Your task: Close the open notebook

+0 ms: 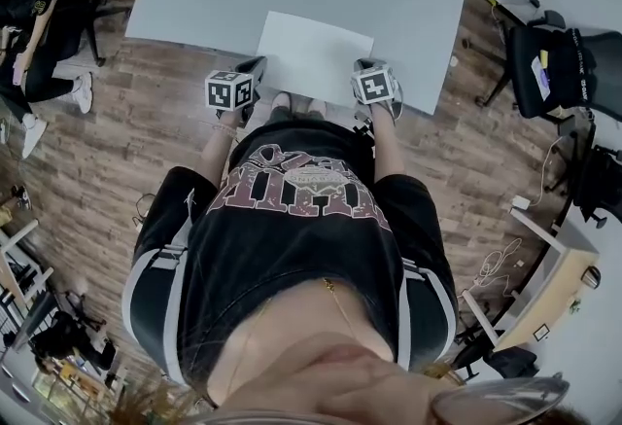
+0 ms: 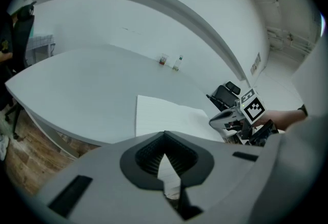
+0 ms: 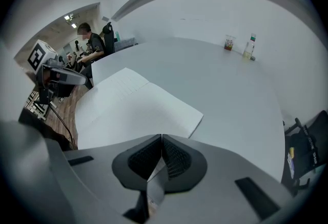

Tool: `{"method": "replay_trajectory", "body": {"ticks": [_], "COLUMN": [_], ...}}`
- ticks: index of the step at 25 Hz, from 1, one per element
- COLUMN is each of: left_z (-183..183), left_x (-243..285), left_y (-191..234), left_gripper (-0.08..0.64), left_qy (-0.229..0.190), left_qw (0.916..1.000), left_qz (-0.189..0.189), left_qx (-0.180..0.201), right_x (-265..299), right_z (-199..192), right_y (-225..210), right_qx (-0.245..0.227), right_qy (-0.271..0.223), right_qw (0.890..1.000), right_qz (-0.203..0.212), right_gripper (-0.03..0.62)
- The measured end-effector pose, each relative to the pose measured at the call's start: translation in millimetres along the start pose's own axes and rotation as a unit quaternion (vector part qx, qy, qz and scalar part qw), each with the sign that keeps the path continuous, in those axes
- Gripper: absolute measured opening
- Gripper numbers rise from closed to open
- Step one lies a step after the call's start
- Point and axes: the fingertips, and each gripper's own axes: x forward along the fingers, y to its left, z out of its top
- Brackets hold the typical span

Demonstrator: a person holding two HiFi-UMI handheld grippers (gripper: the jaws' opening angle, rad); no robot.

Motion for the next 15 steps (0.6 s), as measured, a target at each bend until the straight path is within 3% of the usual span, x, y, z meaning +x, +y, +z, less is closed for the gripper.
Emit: {"method": "replay_trajectory", "body": {"ticks": [8,15], "left_z": [-5,-18], "left_x": [-6,2], "left_y": [26,35], "left_gripper": [0.049,0.085], "left_qy": [-0.003,0.024], "left_qw": [0.999,0.9982], "left_qz": [-0.045,-0.052], "left_qx": [-0.006,-0.014], "right_x": [1,3], "right_z": [3,1], "right_y": [0,-1], "right_qx": [0.004,0.01], "right_qy": [0.0,-0.002], "right_qw": [1.0,1.0], "right_qz": [0.0,0.003], "right_gripper": [0.02,0.02]}}
